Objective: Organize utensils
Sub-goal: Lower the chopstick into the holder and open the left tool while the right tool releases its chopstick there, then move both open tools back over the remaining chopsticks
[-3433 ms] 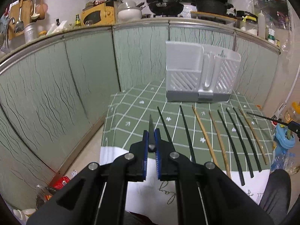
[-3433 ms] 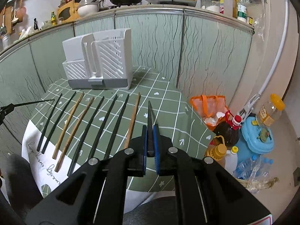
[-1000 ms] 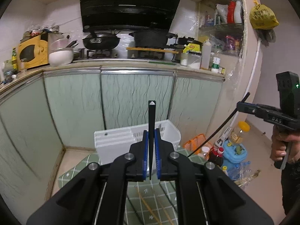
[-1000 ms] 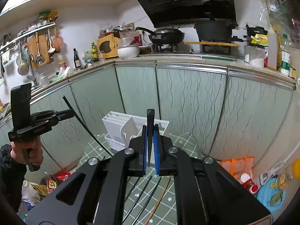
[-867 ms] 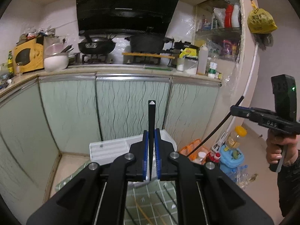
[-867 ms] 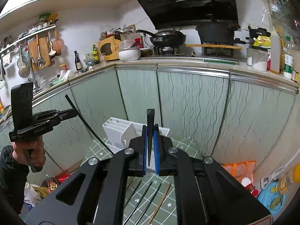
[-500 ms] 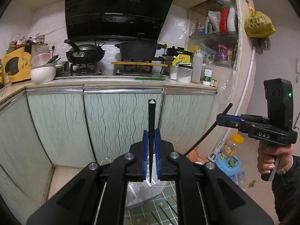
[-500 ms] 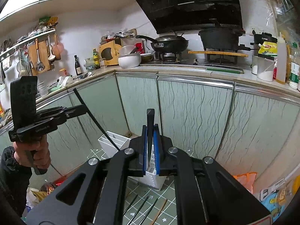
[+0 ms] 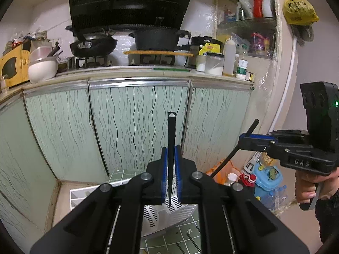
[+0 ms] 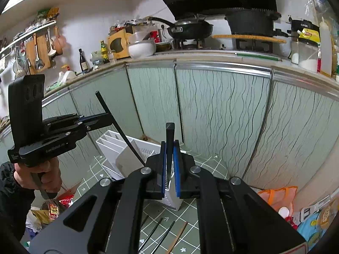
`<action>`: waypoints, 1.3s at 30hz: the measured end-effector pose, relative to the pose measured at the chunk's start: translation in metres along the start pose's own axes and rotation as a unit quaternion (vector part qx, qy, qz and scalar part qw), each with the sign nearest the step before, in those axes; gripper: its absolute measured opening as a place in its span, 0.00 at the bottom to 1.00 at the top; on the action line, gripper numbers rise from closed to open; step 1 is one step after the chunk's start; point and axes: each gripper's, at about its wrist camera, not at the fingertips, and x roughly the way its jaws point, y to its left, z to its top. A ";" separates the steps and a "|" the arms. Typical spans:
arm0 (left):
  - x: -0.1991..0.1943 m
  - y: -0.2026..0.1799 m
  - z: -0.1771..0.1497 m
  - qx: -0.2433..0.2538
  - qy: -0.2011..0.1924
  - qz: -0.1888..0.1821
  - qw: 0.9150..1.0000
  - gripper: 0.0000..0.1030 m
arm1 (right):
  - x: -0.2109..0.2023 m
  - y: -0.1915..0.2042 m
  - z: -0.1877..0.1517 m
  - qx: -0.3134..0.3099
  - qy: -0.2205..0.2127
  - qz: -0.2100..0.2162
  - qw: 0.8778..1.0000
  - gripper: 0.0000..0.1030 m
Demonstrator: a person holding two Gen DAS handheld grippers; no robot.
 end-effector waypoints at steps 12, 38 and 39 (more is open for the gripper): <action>-0.010 -0.002 -0.014 0.008 -0.018 0.048 0.999 0.86 | -0.001 0.007 -0.014 -0.019 -0.002 -0.023 1.000 0.50; -0.102 -0.007 -0.081 -0.023 -0.025 0.177 0.984 0.96 | -0.063 0.062 -0.093 -0.042 -0.018 -0.108 0.993 0.92; -0.106 -0.006 -0.085 -0.026 -0.025 0.179 0.983 0.96 | -0.065 0.064 -0.098 -0.041 -0.017 -0.109 0.993 0.92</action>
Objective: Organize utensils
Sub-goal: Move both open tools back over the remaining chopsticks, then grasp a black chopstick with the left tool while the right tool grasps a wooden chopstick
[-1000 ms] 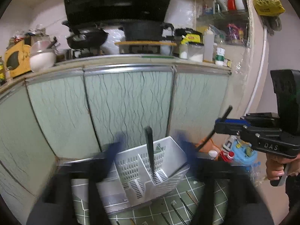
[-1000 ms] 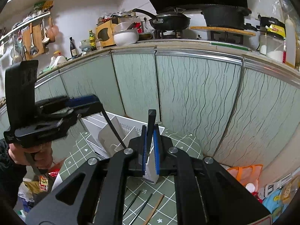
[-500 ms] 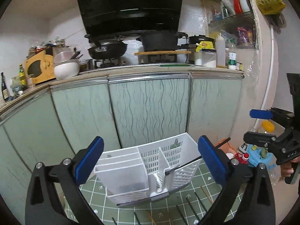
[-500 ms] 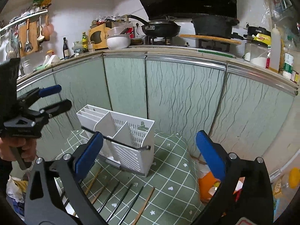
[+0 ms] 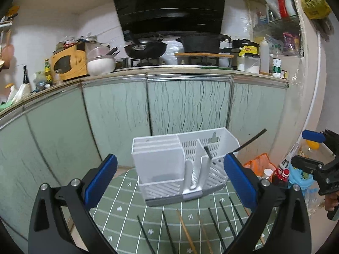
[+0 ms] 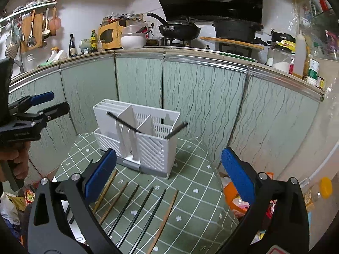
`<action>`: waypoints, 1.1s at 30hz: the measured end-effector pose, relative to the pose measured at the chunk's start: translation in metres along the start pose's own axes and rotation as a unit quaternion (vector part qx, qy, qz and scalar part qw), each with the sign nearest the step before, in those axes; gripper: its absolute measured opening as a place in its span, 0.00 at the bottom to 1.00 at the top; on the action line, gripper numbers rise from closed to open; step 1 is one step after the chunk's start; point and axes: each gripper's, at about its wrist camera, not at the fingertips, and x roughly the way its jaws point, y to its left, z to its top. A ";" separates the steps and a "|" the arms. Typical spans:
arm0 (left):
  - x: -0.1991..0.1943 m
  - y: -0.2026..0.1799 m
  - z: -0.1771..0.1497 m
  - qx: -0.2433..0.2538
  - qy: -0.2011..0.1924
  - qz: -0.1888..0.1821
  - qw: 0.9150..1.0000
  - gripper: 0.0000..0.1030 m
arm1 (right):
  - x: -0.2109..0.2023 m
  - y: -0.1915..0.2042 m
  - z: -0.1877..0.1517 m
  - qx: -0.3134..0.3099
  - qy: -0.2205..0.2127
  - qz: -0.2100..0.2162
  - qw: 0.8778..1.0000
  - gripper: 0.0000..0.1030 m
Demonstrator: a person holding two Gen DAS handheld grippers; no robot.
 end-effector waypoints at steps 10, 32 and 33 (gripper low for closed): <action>-0.026 0.021 -0.038 -0.020 0.004 0.046 0.999 0.96 | -0.024 0.014 -0.047 0.001 0.004 -0.026 1.000 0.92; -0.051 0.045 -0.134 -0.052 0.051 0.122 0.990 0.96 | -0.032 0.019 -0.133 0.027 0.029 -0.060 0.997 0.92; -0.050 0.045 -0.140 -0.053 0.054 0.123 0.989 0.96 | -0.031 0.019 -0.136 0.027 0.031 -0.061 0.997 0.92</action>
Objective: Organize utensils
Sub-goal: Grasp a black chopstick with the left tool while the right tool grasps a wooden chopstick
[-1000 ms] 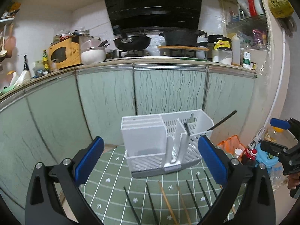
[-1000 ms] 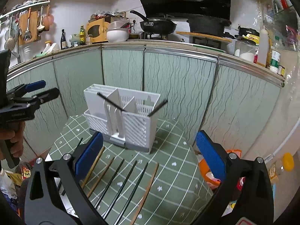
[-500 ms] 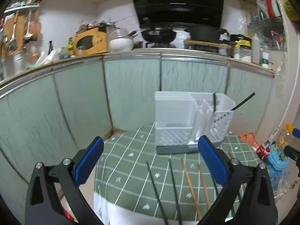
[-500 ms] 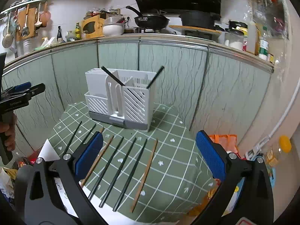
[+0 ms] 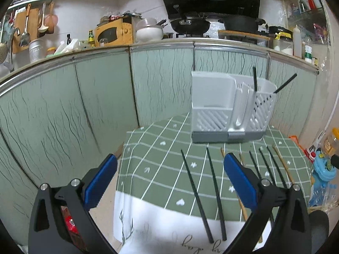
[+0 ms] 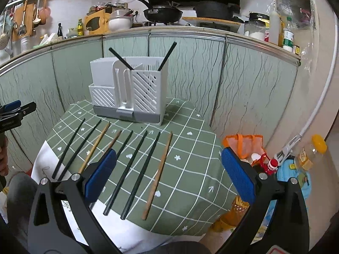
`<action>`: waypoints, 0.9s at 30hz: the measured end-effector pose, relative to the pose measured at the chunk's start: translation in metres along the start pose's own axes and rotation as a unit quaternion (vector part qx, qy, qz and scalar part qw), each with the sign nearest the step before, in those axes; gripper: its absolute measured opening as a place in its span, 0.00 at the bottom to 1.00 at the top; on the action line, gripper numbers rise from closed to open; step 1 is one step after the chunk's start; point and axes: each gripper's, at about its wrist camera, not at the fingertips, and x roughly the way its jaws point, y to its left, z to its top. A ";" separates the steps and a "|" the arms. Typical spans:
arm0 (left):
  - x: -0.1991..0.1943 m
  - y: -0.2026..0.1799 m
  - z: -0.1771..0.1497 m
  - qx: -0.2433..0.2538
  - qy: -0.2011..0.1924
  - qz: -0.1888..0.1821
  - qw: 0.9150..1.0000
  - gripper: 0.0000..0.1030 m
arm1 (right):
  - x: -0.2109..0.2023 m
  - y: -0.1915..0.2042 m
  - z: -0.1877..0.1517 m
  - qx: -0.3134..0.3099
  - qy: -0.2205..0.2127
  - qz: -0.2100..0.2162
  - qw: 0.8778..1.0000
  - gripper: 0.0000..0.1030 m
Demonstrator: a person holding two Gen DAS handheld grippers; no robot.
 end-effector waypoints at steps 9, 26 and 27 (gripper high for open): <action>0.013 -0.006 -0.036 0.016 0.029 0.006 0.999 0.96 | 0.014 0.002 -0.028 0.005 0.021 -0.012 1.000 0.92; 0.028 -0.022 -0.081 0.012 0.068 -0.012 0.998 0.96 | 0.042 0.010 -0.068 0.012 0.075 -0.030 0.997 0.92; 0.030 -0.022 -0.084 0.009 0.071 -0.015 0.997 0.96 | 0.043 0.009 -0.069 0.015 0.077 -0.032 0.996 0.92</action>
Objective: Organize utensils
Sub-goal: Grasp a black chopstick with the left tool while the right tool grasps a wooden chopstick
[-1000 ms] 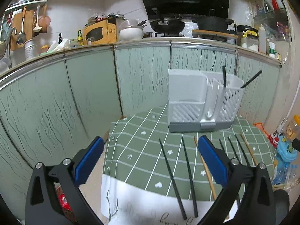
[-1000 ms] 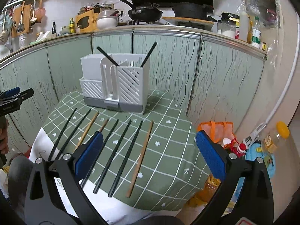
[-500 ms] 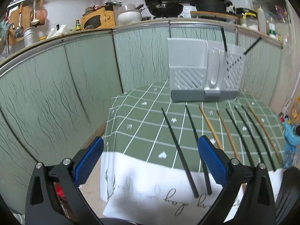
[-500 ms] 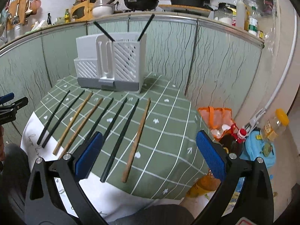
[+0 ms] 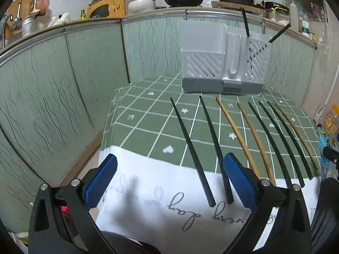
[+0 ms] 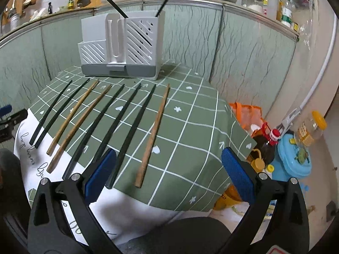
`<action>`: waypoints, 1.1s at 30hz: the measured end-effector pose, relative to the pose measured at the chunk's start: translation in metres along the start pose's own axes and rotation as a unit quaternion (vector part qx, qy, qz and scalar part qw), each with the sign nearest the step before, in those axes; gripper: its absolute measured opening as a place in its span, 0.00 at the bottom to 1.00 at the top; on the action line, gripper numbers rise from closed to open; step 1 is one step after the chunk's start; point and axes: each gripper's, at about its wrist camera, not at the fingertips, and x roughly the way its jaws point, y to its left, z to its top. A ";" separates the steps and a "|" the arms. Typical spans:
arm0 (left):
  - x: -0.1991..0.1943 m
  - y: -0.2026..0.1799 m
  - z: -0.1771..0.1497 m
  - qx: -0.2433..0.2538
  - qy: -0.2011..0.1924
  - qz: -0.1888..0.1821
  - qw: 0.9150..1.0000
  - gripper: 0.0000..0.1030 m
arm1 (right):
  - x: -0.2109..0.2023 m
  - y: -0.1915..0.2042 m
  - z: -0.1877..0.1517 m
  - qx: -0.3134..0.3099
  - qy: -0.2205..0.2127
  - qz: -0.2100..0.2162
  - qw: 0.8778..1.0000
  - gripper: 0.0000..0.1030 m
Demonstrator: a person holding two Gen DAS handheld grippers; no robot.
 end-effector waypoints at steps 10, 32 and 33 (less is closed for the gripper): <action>0.014 -0.007 -0.010 -0.009 0.021 -0.019 1.000 0.83 | 0.011 -0.001 -0.004 0.012 0.019 0.007 1.000 0.77; 0.034 -0.031 -0.021 0.025 0.044 -0.005 0.999 0.21 | 0.026 0.023 -0.014 0.004 0.054 0.031 0.998 0.20; 0.034 -0.032 -0.021 0.026 0.043 0.002 0.999 0.19 | 0.026 0.024 -0.014 0.006 0.053 0.032 0.998 0.18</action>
